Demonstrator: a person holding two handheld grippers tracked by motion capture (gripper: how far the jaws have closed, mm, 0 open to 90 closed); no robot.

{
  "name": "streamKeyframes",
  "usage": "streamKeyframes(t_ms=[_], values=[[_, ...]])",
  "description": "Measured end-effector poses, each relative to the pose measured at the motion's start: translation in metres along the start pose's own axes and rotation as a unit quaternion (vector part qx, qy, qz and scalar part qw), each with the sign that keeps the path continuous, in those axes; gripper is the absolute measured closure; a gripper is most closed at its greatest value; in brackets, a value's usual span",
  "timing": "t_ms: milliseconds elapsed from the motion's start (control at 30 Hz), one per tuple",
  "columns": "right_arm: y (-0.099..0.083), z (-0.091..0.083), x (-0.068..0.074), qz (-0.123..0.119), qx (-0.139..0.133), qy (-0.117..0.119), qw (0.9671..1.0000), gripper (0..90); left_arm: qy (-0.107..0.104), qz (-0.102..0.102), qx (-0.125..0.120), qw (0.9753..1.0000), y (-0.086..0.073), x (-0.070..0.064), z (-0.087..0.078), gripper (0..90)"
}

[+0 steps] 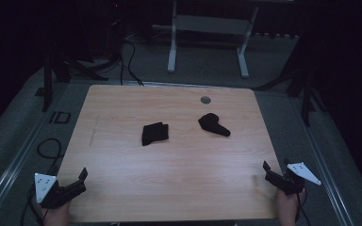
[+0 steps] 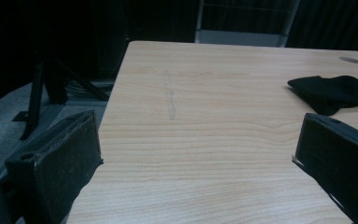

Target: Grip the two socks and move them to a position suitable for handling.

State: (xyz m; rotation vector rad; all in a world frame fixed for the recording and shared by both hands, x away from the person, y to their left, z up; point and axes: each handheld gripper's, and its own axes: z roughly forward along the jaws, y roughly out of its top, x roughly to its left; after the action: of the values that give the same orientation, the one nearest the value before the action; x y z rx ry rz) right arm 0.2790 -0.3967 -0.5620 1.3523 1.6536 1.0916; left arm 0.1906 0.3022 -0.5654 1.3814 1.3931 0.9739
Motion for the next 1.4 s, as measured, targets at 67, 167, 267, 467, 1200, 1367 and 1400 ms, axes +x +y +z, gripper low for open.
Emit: streamKeyframes(t_ms=[67, 167, 267, 467, 1200, 1367, 1400], values=[[0.000, 0.001, 0.001, -0.005, 0.006, -0.001, 1.0000, 13.7, -0.001, -0.001, 0.001, 1.0000, 0.000, 0.000, 0.000, 0.3], [0.001, 0.002, 0.003, -0.012, 0.013, -0.004, 0.9998, 13.7, -0.001, 0.001, 0.001, 1.0000, 0.001, 0.000, 0.000, 0.3], [0.001, 0.003, 0.002, -0.009, 0.024, 0.001, 0.9997, 13.7, -0.002, 0.002, 0.001, 1.0000, 0.001, 0.000, -0.001, 0.3], [0.006, 0.008, 0.000, 0.016, 0.059, 0.044, 0.9972, 13.7, -0.006, -0.002, 0.002, 1.0000, 0.000, -0.001, 0.001, 0.3], [0.059, 0.062, 0.086, -0.079, 0.095, 0.190, 0.9740, 13.8, -0.045, 0.005, 0.010, 0.9989, 0.000, -0.013, 0.004, 0.3], [0.073, 0.075, 0.107, -0.091, 0.091, 0.212, 0.9687, 13.8, -0.050, 0.011, 0.007, 0.9986, 0.001, -0.016, 0.004, 0.3], [0.075, 0.077, 0.112, -0.096, 0.089, 0.216, 0.9676, 13.8, -0.051, 0.011, 0.006, 0.9986, 0.000, -0.016, 0.004, 0.3]])
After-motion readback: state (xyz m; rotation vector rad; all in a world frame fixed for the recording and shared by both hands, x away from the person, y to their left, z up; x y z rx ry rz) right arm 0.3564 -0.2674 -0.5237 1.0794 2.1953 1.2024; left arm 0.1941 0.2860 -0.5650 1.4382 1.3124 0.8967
